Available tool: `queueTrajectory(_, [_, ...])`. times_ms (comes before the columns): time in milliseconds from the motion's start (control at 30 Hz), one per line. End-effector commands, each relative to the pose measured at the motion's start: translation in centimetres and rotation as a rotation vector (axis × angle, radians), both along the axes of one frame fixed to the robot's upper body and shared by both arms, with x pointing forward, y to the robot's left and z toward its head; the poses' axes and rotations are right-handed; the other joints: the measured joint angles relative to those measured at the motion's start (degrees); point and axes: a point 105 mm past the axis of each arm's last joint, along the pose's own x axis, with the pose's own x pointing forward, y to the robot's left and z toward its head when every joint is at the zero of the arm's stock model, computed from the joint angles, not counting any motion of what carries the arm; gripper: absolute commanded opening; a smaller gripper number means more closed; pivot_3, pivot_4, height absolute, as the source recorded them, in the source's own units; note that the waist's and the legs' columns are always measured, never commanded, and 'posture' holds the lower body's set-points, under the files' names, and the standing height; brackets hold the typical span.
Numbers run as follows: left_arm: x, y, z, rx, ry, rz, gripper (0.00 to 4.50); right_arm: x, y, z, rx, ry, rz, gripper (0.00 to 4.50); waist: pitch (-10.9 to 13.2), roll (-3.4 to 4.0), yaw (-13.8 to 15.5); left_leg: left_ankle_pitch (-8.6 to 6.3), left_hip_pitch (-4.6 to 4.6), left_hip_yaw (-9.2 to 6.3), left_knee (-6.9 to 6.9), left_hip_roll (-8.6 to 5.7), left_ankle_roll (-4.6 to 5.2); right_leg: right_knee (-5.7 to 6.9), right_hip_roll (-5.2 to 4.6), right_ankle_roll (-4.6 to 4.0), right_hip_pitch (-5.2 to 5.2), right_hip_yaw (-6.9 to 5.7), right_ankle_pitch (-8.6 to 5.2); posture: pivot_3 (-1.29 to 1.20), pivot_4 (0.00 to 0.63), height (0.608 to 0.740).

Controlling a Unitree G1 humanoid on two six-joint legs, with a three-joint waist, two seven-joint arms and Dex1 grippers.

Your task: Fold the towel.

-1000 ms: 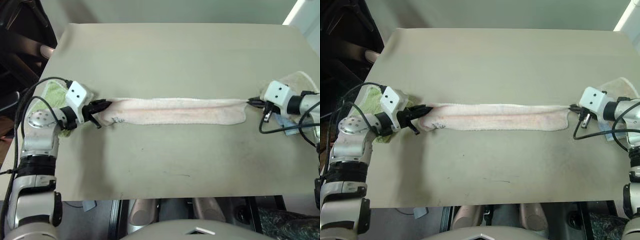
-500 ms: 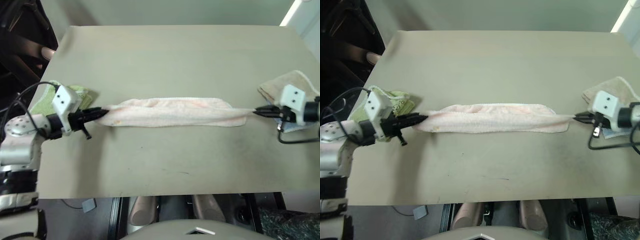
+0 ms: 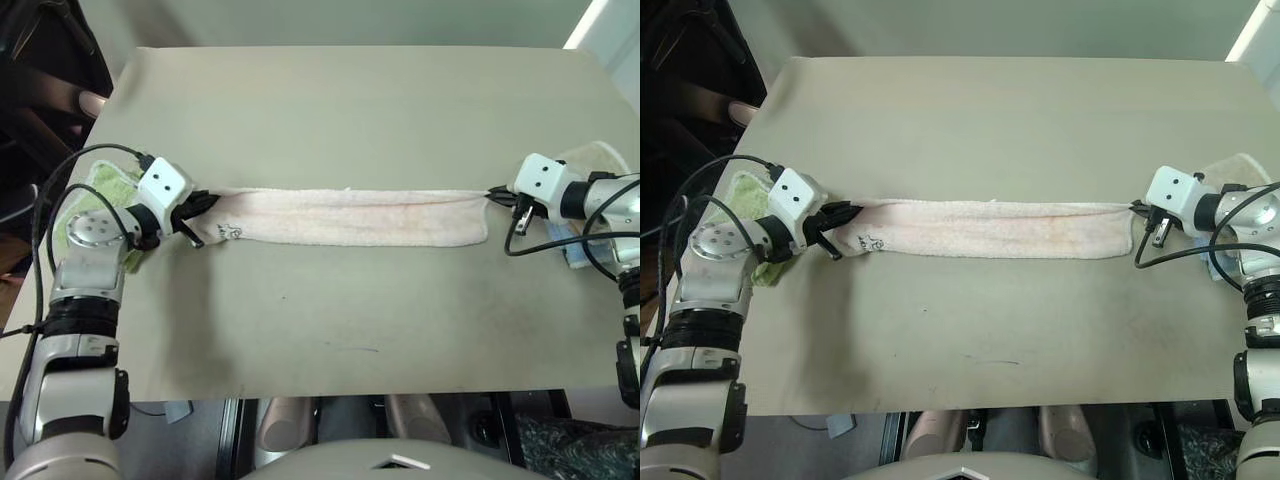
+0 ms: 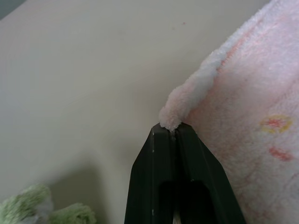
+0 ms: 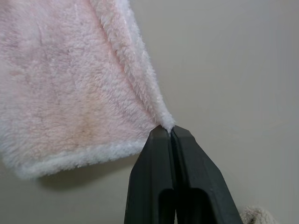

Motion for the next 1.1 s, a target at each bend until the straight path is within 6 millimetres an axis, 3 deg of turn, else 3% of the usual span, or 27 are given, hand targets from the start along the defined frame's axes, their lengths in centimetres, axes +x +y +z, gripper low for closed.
queueTrajectory(33, [0.0, 0.6, 0.9, -0.04, -0.015, 0.014, 1.04, 0.1, -1.0, 1.0, 0.011, -0.024, -0.041, 0.95, 0.0, 0.0, -0.01, -0.03, 0.0, 0.0, 0.0, 0.0, -0.01, -0.02, 0.01, 0.0, 0.0, 0.0, 0.0, 0.0, 0.15, 0.735])
queueTrajectory(300, [-0.4, 0.6, 1.3, -0.073, -0.014, 0.001, 3.94, -0.7, -1.7, 1.4, 0.028, -0.027, -0.059, 3.79, 0.0, 0.0, 0.03, -0.03, 0.0, 0.0, 0.03, 0.01, -0.01, 0.0, 0.01, -0.23, 0.02, 0.0, -0.15, 0.0, 0.15, 0.735])
queueTrajectory(367, [-0.5, 0.6, 2.3, -0.134, -0.046, 0.004, 4.5, -0.8, -2.1, 2.0, 0.051, -0.052, -0.085, 4.48, 0.0, 0.0, 0.0, -0.03, 0.01, 0.02, 0.04, 0.0, 0.0, 0.0, 0.0, -0.26, 0.02, 0.01, -0.16, 0.0, 0.15, 0.735])
queueTrajectory(700, [-1.5, 1.7, 5.1, -0.29, -0.133, 0.096, 4.5, -3.8, -3.7, 3.2, 0.295, -0.073, -0.236, 4.48, 0.0, 0.0, 0.07, -0.01, 0.04, 0.05, 0.05, 0.01, -0.01, -0.03, 0.02, -0.3, 0.1, 0.02, -0.25, 0.0, 0.15, 0.735])
queueTrajectory(800, [-1.6, 1.8, 6.1, -0.329, -0.18, 0.114, 4.5, -5.0, -3.0, 3.2, 0.368, -0.064, -0.253, 4.48, 0.0, 0.0, 0.09, 0.02, 0.04, 0.06, 0.07, 0.01, -0.02, -0.06, 0.03, -0.26, 0.12, 0.02, -0.32, 0.0, 0.15, 0.735])
queueTrajectory(933, [-1.4, 0.6, 8.2, -0.347, -0.27, 0.086, 4.5, -7.0, -1.0, 2.8, 0.594, 0.027, -0.296, 4.48, 0.0, -0.01, 0.12, 0.16, 0.09, 0.05, 0.07, 0.0, -0.03, -0.06, 0.06, -0.25, 0.2, 0.04, -0.31, 0.0, 0.15, 0.735])
queueTrajectory(1100, [-1.6, -0.8, 8.7, -0.361, -0.294, 0.034, 4.5, -8.2, 1.2, 2.5, 0.778, 0.139, -0.328, 4.48, 0.01, -0.03, 0.08, 0.35, 0.12, 0.07, 0.1, -0.06, 0.01, -0.09, 0.06, 0.16, 0.28, 0.1, -0.43, 0.0, 0.15, 0.735])
